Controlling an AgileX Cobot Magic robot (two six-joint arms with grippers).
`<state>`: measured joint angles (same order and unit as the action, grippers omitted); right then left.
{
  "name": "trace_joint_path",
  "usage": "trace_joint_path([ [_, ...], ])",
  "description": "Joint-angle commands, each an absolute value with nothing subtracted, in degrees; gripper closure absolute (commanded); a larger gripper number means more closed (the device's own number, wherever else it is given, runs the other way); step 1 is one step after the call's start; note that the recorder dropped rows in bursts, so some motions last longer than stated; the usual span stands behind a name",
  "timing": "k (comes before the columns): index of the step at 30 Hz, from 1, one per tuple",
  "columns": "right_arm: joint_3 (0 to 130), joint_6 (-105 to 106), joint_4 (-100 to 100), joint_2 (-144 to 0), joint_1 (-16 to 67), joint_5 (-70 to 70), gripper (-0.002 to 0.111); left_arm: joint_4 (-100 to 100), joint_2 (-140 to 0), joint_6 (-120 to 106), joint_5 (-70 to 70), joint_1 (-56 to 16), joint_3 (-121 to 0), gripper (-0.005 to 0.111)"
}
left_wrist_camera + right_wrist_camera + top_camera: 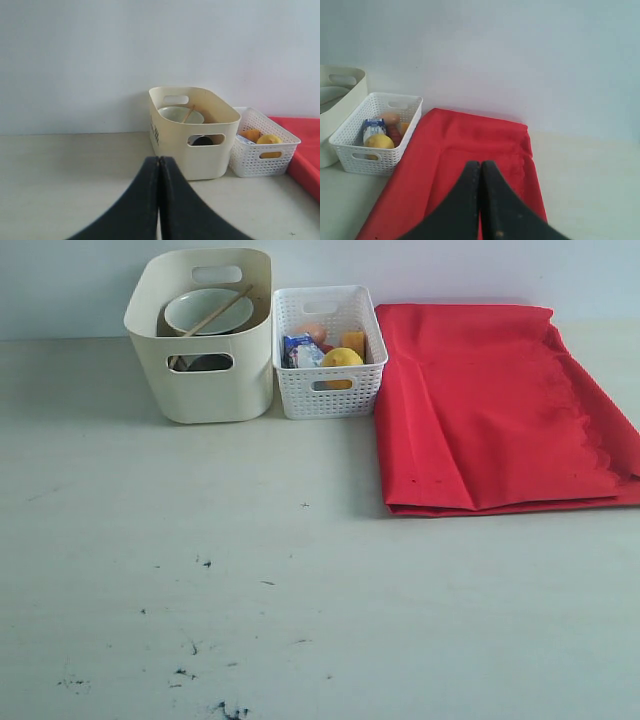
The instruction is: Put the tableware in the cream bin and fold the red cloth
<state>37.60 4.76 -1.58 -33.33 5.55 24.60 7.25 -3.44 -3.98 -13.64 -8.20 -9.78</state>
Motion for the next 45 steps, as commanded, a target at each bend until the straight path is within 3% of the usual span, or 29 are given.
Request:
trace_joint_path([
  [1, 37.44, 4.64, -1.55, -33.47, 5.29, 23.85, 0.108, 3.81, -0.8, 1.6, -9.79, -7.93, -5.51, 0.107],
  [10, 37.44, 4.64, -1.55, -33.47, 5.29, 23.85, 0.108, -4.48, 0.0, 16.55, -6.69, -6.7, 0.0, 0.107],
  [19, 37.44, 4.64, -1.55, -33.47, 5.29, 23.85, 0.108, -5.84, 0.0, 16.01, -10.58, -0.6, 0.0, 0.107],
  [26, 37.44, 4.64, -1.55, -33.47, 5.29, 23.85, 0.108, -5.95, 0.0, 15.88, -17.64, -0.21, 0.0, 0.107],
  [45, 37.44, 4.66, -1.55, -33.47, 5.29, 23.75, 0.108, -6.97, 0.0, 14.8, -20.7, 1.65, 0.0, 0.107],
])
